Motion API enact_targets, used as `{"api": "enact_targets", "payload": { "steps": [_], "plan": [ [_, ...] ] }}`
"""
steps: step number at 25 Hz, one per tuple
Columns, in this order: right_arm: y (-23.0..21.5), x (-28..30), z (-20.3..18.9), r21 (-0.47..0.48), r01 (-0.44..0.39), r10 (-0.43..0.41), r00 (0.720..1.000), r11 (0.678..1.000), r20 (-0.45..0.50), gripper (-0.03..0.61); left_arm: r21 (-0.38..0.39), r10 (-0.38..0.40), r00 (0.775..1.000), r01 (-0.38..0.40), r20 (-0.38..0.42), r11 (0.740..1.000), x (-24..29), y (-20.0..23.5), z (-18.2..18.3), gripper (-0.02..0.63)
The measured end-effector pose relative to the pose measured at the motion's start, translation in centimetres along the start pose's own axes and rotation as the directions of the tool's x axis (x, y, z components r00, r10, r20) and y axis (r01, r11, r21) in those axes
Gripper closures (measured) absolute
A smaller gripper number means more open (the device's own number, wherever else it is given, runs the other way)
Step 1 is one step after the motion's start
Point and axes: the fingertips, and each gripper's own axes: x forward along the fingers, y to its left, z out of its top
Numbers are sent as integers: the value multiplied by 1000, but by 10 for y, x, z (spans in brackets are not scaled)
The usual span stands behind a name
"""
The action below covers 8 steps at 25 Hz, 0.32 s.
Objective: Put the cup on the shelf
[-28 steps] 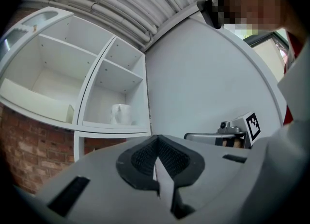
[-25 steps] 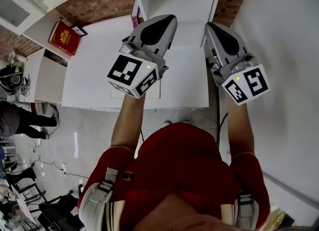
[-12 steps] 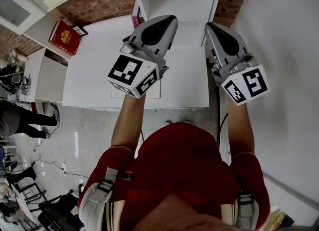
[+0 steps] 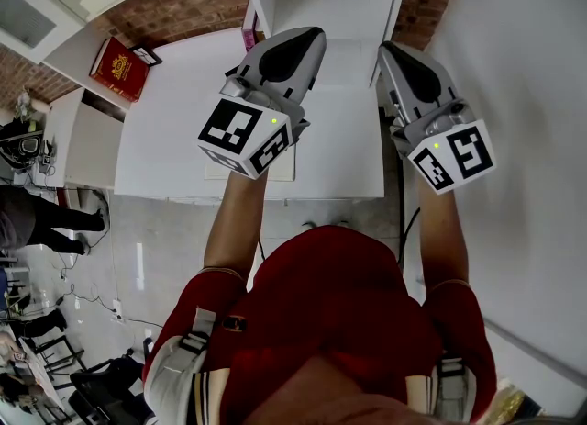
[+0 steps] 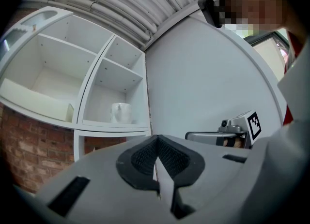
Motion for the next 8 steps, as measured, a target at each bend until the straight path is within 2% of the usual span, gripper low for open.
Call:
{"api": "enact_targets", "payload": {
  "steps": [8],
  "plan": [
    [-2,1,-2,3,0,0,1000,1000,-7,581,1,1,1000,-1,-7,1000,2,2,-1,608]
  ]
}}
